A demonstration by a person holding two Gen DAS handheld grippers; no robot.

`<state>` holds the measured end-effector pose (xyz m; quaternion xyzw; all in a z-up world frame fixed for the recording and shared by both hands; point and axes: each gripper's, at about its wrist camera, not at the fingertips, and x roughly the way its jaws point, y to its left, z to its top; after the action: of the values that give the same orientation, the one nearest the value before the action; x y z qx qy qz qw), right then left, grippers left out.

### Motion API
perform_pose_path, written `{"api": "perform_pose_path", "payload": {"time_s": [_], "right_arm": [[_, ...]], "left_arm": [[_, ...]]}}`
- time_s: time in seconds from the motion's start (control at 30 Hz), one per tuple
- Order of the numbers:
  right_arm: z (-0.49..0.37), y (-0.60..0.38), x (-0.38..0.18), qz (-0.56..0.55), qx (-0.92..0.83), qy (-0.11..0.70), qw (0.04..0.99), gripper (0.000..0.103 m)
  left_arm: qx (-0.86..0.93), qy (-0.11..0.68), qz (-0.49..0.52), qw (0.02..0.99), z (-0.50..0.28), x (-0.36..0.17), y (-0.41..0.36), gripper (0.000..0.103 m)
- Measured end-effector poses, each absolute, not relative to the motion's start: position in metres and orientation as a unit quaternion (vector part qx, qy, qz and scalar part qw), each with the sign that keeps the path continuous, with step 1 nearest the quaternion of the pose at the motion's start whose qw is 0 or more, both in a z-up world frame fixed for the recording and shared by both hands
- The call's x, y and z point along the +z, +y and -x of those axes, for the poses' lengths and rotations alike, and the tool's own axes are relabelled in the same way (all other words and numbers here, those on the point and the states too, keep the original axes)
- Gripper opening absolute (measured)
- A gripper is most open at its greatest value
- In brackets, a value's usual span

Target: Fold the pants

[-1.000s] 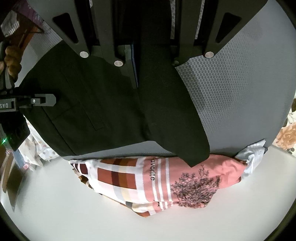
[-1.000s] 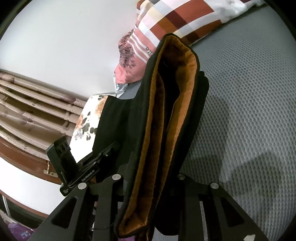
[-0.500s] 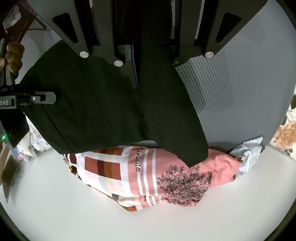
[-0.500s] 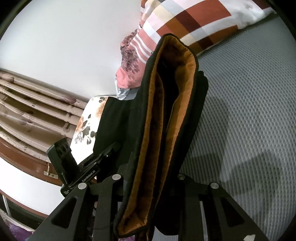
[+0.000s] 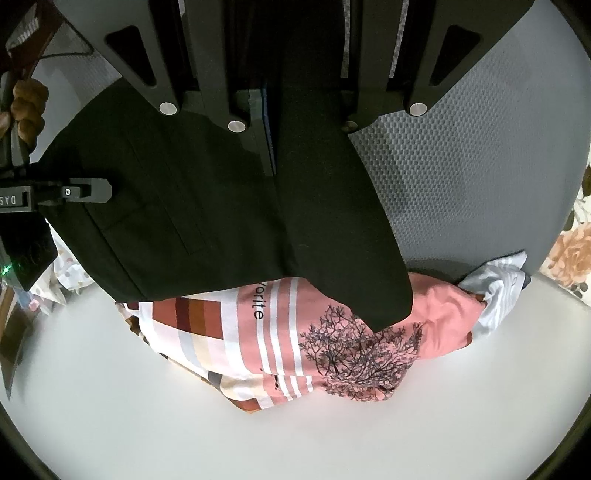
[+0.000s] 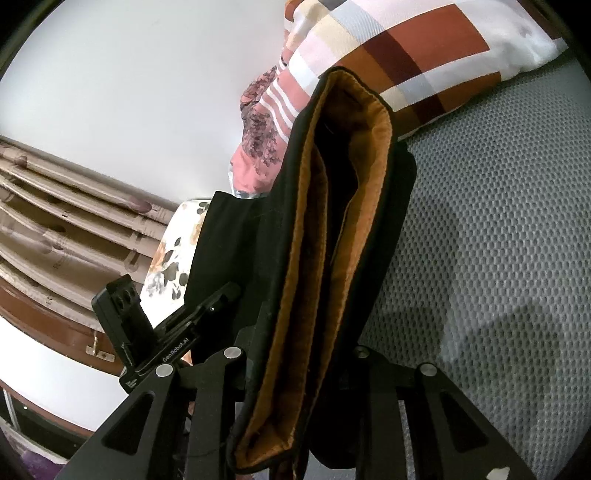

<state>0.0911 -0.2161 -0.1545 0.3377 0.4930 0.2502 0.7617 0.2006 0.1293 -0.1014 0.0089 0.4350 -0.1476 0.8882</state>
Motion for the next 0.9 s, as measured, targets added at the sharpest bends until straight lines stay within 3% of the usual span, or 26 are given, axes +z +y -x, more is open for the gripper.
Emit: {"api": "perform_pose_path", "payload": {"time_s": [0.9], "right_arm": [[-0.096,-0.229,-0.148,-0.333,0.241,0.493,0.767,0.023]], "left_arm": [[-0.133,0.434,-0.005,0.891,-0.247,-0.112,0.137,0.018]]}}
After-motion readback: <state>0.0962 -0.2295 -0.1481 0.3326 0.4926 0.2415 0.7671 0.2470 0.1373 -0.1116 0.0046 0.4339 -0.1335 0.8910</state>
